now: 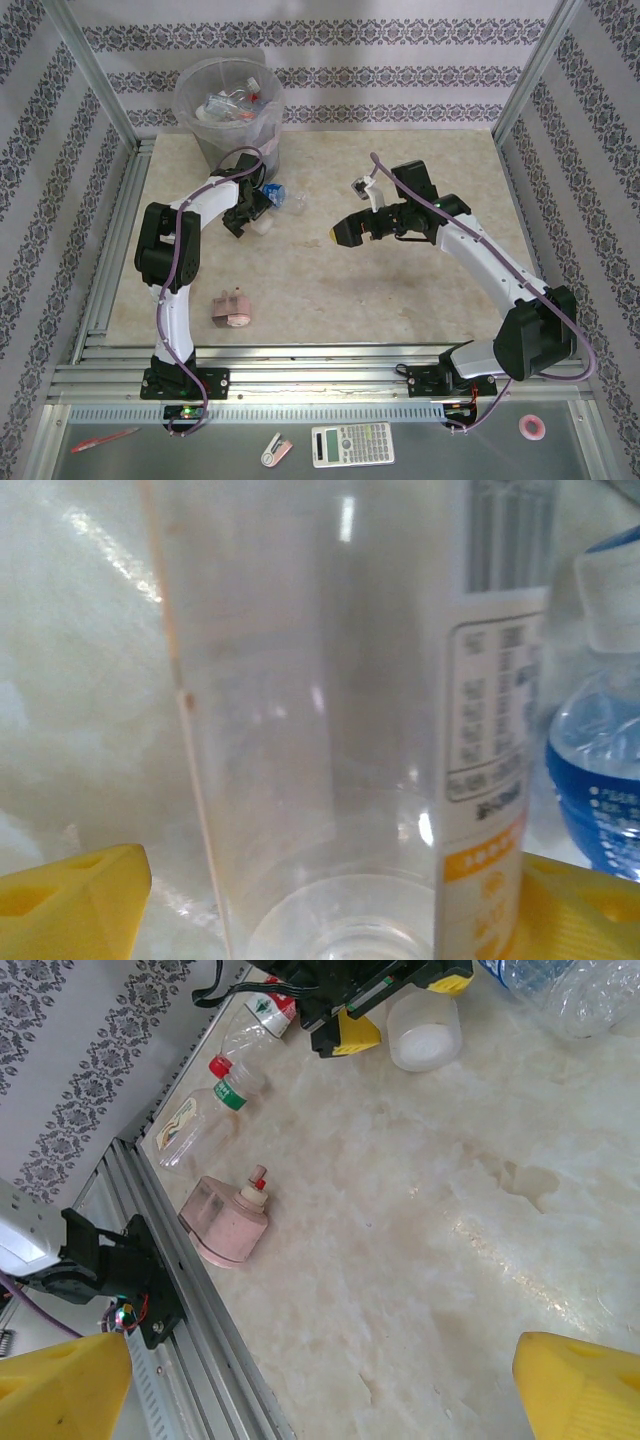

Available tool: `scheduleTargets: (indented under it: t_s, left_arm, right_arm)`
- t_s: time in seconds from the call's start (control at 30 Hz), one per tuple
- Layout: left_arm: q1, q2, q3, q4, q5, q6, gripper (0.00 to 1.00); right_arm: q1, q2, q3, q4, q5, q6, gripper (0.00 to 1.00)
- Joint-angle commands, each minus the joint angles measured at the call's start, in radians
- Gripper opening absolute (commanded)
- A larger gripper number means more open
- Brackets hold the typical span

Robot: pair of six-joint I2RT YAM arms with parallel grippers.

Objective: Throw the plastic bottles in the bin

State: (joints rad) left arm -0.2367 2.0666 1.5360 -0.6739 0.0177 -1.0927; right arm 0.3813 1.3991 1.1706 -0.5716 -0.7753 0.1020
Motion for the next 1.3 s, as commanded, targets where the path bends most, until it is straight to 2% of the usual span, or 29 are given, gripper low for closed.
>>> scheduleTargets:
  t_s: [0.0, 0.3, 0.57, 0.8, 1.27]
  left_arm:
    - [-0.013, 0.006, 0.009, -0.072, -0.032, 0.051, 0.86]
    - [-0.012, 0.012, 0.004, -0.099, -0.045, 0.084, 0.86]
    - [-0.01, -0.009, -0.025, -0.089, -0.042, 0.103, 0.67]
    - [-0.006, -0.058, -0.089, -0.064, -0.038, 0.108, 0.59]
    - [-0.003, -0.149, -0.196, -0.069, -0.069, 0.141, 0.56]
  right_arm:
    - [-0.008, -0.026, -0.009, 0.023, -0.024, -0.007, 0.98]
    - [-0.007, -0.037, -0.017, 0.027, -0.023, -0.001, 0.98]
    - [-0.006, -0.056, -0.037, 0.032, -0.014, 0.01, 0.98]
    - [-0.004, -0.063, -0.039, 0.038, -0.006, 0.017, 0.98]
    - [0.004, -0.068, -0.054, 0.044, -0.005, 0.018, 0.98]
